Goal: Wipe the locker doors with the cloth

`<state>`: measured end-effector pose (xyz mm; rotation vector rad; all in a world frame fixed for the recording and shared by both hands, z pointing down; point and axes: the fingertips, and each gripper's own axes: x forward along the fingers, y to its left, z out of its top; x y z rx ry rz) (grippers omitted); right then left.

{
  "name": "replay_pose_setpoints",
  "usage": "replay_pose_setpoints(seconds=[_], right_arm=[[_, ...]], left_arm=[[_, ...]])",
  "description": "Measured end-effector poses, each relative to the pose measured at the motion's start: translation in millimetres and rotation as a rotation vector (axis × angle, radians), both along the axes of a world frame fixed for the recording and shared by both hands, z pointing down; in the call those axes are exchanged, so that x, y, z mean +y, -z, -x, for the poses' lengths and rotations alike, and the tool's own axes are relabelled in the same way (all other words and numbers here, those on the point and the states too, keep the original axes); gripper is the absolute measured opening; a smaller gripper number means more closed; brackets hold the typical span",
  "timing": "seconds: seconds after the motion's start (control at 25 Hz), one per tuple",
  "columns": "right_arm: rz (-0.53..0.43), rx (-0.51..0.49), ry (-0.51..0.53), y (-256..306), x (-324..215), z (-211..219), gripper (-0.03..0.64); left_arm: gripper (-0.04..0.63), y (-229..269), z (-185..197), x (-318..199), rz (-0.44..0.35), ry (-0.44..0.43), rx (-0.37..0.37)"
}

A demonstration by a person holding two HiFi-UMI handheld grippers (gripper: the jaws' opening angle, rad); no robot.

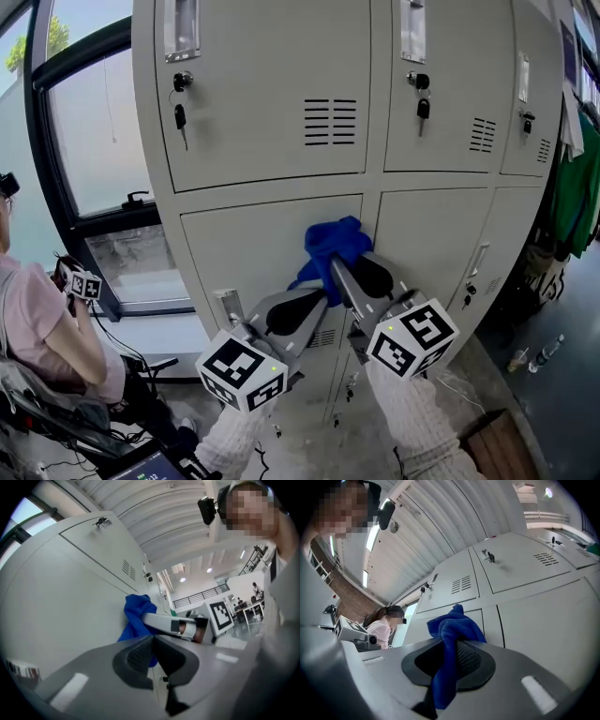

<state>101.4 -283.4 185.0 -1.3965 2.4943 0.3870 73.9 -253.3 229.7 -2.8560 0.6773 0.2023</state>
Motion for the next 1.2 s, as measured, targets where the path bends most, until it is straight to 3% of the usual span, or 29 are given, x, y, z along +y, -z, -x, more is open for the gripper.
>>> replay_pose_setpoints(seconds=[0.2, 0.48, 0.8, 1.2], right_arm=[[-0.045, 0.005, -0.012, 32, -8, -12, 0.058], [-0.052, 0.029, -0.004, 32, -15, -11, 0.058], [-0.030, 0.029, -0.023, 14, -17, -12, 0.058], [0.123, -0.005, -0.023, -67, -21, -8, 0.058]], left_arm=[[0.007, 31, -2, -8, -0.062, 0.014, 0.037], [0.006, 36, 2, -23, -0.057, 0.043, 0.061], [0.007, 14, 13, -30, 0.002, 0.067, 0.066], [0.008, -54, 12, -33, 0.150, 0.065, 0.007]])
